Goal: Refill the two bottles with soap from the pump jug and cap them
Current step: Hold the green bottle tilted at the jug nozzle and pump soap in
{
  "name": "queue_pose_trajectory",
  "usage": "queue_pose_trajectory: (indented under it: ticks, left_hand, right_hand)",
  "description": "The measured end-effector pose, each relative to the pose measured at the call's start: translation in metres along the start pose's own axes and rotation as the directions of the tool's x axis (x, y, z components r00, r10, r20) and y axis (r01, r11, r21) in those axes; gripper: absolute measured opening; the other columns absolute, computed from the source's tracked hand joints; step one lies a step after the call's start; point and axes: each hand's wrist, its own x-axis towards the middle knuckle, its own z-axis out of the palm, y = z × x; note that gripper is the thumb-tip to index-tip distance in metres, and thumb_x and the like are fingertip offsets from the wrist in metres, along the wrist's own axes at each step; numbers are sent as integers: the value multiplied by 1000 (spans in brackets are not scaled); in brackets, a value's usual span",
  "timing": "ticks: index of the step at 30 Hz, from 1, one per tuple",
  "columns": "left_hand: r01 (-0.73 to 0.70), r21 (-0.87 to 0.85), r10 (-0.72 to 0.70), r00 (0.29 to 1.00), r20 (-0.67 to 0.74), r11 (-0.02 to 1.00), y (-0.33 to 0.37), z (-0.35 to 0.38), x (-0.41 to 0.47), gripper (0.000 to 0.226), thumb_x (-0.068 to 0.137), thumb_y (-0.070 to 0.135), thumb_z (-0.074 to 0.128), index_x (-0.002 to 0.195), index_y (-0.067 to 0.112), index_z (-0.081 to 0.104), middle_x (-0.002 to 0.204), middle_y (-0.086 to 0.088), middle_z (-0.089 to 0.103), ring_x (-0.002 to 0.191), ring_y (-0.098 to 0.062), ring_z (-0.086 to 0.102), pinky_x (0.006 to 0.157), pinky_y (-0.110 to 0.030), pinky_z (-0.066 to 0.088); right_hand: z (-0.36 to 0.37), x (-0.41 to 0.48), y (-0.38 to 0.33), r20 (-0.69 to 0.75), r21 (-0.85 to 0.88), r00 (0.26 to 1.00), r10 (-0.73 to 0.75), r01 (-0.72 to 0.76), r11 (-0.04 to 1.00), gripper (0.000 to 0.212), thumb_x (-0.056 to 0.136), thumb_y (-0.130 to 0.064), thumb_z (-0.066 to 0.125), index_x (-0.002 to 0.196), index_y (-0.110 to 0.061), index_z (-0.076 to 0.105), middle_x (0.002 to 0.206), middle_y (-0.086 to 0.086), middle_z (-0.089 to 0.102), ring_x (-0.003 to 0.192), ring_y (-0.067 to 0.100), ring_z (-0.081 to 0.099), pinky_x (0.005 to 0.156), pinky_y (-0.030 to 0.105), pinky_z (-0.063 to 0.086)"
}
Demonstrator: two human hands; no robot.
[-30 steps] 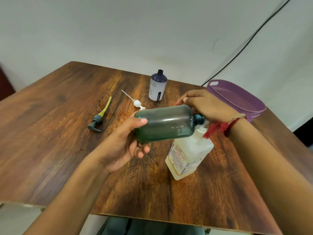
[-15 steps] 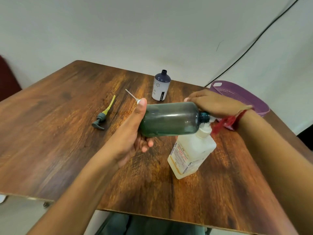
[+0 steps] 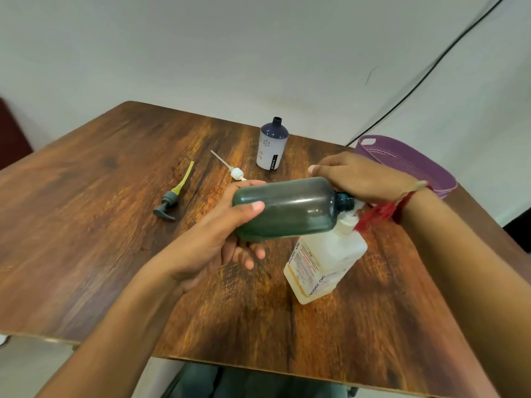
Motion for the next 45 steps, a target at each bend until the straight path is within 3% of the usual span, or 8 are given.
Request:
queue_pose_trajectory:
  ticks: [4, 12, 17, 22, 30, 38, 42, 45]
  left_hand:
    - [9, 6, -9, 998, -64, 1000, -3, 0, 2, 51, 69, 41, 65, 118, 30, 51, 107, -11, 56, 54, -14, 56, 43, -19, 47]
    - [-19, 33, 23, 995, -98, 999, 4, 5, 4, 44, 76, 39, 54, 118, 27, 53, 98, -7, 59, 51, -13, 53, 41, -18, 46]
    - [-9, 46, 14, 993, -117, 999, -1, 4, 4, 45, 76, 38, 55, 119, 24, 52, 99, -9, 58, 50, -12, 54, 40, -17, 45]
    - [-3, 10, 5, 992, -127, 1000, 4, 8, 6, 42, 74, 39, 55, 113, 26, 56, 88, -4, 61, 49, -12, 53, 40, -16, 45]
    - [41, 53, -32, 984, -173, 998, -5, 7, 10, 43, 77, 49, 51, 113, 25, 53, 83, -3, 62, 46, -14, 55, 37, -17, 44]
    - [-2, 74, 14, 985, -173, 997, 4, 12, 8, 57, 71, 53, 49, 119, 22, 55, 91, -6, 67, 57, -13, 61, 43, -17, 48]
    - [1, 53, 9, 980, -201, 999, 2, 10, 8, 50, 77, 56, 58, 113, 22, 57, 84, -2, 66, 56, -12, 60, 43, -17, 49]
    - [16, 62, -2, 976, -217, 998, -3, 11, 7, 52, 74, 52, 54, 115, 21, 55, 88, -6, 65, 56, -11, 59, 44, -17, 49]
  right_hand:
    - [14, 1, 3, -25, 185, 999, 40, -34, 982, 30, 98, -17, 40, 86, -6, 65, 89, 11, 61, 81, 20, 53, 80, 34, 46]
    - [-1, 0, -3, 57, 93, 998, -5, -1, 996, 39, 100, -29, 39, 105, 1, 63, 107, 19, 63, 97, 29, 58, 98, 47, 42]
    - [16, -4, 5, 19, 252, 999, 45, -48, 967, 30, 99, -18, 39, 88, -3, 62, 86, 16, 55, 69, 18, 49, 69, 30, 46]
    - [-1, -1, -3, 54, 135, 999, 1, -8, 991, 37, 100, -28, 39, 110, -2, 63, 110, 15, 62, 100, 25, 58, 101, 43, 41]
    - [16, 0, 8, -125, 248, 991, 42, -10, 969, 32, 100, -16, 36, 94, -7, 66, 88, 5, 64, 77, 13, 56, 79, 28, 47]
    - [-3, 3, 0, -41, 13, 999, -12, 12, 1000, 30, 99, -26, 41, 100, -10, 66, 106, 11, 65, 101, 25, 58, 95, 40, 44]
    - [13, 1, 6, -127, 269, 992, 28, 7, 963, 31, 100, -21, 39, 88, -10, 66, 80, 4, 61, 68, 11, 53, 68, 25, 43]
    - [23, -2, 10, -166, 373, 983, 79, -11, 928, 31, 100, -17, 38, 90, -8, 66, 85, 9, 64, 67, 12, 55, 69, 27, 48]
